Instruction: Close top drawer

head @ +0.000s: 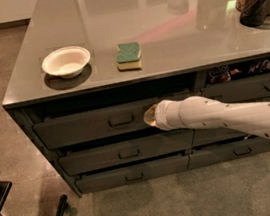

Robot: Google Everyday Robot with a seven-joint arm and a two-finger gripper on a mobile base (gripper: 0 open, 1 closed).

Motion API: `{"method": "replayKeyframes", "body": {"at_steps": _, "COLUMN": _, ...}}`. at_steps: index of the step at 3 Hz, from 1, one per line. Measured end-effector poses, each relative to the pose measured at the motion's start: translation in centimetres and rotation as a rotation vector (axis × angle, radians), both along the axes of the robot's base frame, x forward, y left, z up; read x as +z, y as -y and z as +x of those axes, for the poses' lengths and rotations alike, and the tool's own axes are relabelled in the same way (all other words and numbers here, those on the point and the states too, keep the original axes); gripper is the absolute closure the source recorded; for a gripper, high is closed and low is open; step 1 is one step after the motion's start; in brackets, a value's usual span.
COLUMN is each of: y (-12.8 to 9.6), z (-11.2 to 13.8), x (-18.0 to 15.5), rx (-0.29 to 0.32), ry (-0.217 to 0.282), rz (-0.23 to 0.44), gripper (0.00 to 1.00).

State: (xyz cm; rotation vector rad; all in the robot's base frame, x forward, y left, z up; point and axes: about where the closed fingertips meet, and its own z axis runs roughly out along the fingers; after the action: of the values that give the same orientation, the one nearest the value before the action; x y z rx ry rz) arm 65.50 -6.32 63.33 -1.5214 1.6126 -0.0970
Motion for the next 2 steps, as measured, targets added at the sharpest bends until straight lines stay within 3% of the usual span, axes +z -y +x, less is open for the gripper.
{"method": "replayKeyframes", "body": {"at_steps": 1, "y": -0.1, "z": -0.8, "x": 0.3, "rx": 0.02, "ry": -0.028, "rz": 0.001, "gripper": 1.0}}
{"method": "replayKeyframes", "body": {"at_steps": 2, "y": 0.1, "z": -3.8, "x": 1.7, "rx": 0.051, "ry": -0.1, "rz": 0.011, "gripper": 1.0}}
